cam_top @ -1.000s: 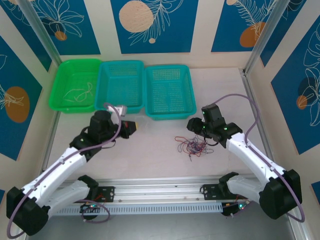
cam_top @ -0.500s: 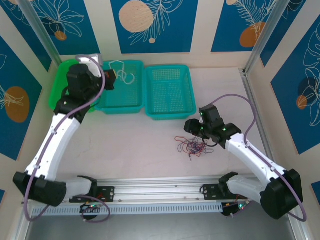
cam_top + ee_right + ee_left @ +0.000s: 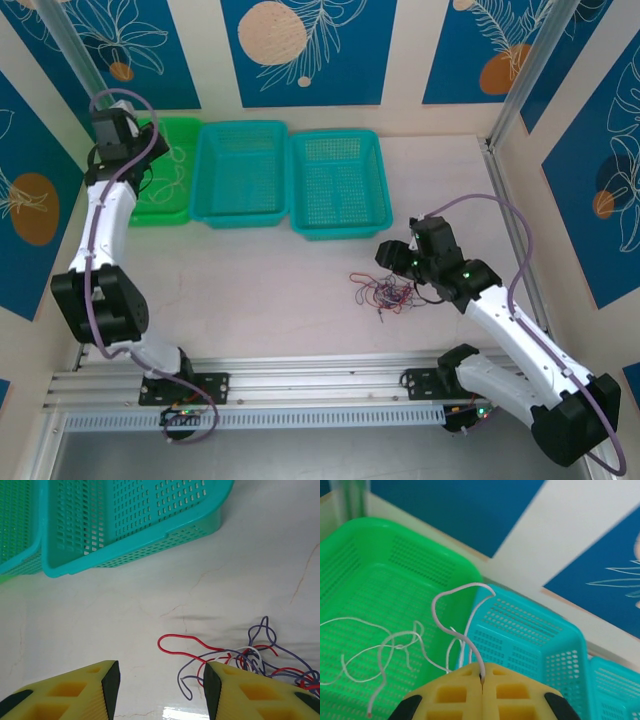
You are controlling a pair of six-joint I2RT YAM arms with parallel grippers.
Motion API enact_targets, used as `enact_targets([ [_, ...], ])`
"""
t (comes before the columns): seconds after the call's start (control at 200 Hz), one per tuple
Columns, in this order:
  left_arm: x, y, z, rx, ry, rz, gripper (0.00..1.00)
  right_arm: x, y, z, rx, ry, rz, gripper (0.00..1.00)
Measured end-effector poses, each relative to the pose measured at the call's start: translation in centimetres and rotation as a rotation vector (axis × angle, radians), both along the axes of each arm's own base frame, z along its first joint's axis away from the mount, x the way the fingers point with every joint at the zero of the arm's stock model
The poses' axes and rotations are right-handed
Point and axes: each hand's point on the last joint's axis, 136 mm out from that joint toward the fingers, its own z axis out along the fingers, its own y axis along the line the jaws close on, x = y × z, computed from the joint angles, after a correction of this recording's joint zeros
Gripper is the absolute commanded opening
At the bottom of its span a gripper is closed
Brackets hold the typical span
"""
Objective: Untangle the cables
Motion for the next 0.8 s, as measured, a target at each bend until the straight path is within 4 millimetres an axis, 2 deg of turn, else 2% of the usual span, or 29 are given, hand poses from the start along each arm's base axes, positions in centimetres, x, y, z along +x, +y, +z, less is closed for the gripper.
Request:
enact_targets([
  [0.05,0.6,1.2,-1.0,-0.021,0.021,0.016,0.0,-0.1,-0.1,-0.1,-0.003,0.002,-0.001,0.5],
  [0.115,1.3,2.6,-2.6,-0.043,0.057,0.036,0.29,-0.3,-0.2,-0.2,-0.007,0.008,-0.004,0.5],
  [0.16,1.7,3.3,-3.6,-0.049,0.085,0.041,0.44,-0.3,-0.3,-0.3,-0.009,0.009,-0.003,0.5],
  [0.2,2.0,3.7,-4.4,-0.045,0.109,0.04,0.52,-0.3,-0.3,-0.3,-0.009,0.011,-0.003,0.5],
  [0.245,2.0,3.9,-5.2,-0.052,0.131,0.044,0.57,-0.3,-0.3,-0.3,-0.009,0.011,-0.004,0.5],
  [0.305,1.7,3.8,-5.8,-0.056,0.156,0.041,0.6,-0.3,-0.3,-0.3,-0.009,0.011,-0.004,0.51],
  [0.38,1.4,3.6,-5.5,-0.062,0.143,0.04,0.61,-0.3,-0.3,-0.3,-0.009,0.01,-0.004,0.51],
  [0.455,0.2,3.0,-5.1,-0.079,0.126,0.037,0.61,-0.3,-0.3,-0.3,-0.009,0.01,-0.004,0.51],
  [0.555,-1.9,1.4,-3.3,-0.099,0.077,0.024,0.58,-0.2,-0.2,-0.4,-0.009,0.011,-0.004,0.52],
  [0.66,-4.4,-1.8,0.1,-0.11,-0.025,-0.025,0.54,0.0,-0.2,-0.8,-0.011,0.021,-0.009,0.53],
  [0.8,-9.4,-8.7,4.3,-0.132,-0.17,-0.164,0.52,0.3,-0.8,-1.9,-0.03,0.049,-0.045,0.55],
])
